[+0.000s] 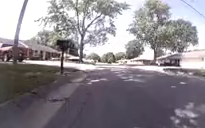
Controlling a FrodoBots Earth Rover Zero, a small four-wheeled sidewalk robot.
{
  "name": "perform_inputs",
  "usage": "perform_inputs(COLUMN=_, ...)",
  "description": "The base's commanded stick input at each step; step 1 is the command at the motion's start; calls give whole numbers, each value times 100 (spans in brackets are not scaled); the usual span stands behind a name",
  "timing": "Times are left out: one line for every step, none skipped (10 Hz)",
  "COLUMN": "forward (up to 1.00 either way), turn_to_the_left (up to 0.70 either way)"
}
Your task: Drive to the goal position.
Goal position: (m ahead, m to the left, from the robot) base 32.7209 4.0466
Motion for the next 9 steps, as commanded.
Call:
perform_inputs(forward=100, turn_to_the_left=0)
perform_inputs(forward=100, turn_to_the_left=0)
perform_inputs(forward=100, turn_to_the_left=0)
perform_inputs(forward=100, turn_to_the_left=0)
perform_inputs(forward=100, turn_to_the_left=0)
perform_inputs(forward=98, turn_to_the_left=0)
perform_inputs(forward=99, turn_to_the_left=0)
perform_inputs(forward=98, turn_to_the_left=0)
perform_inputs(forward=99, turn_to_the_left=0)
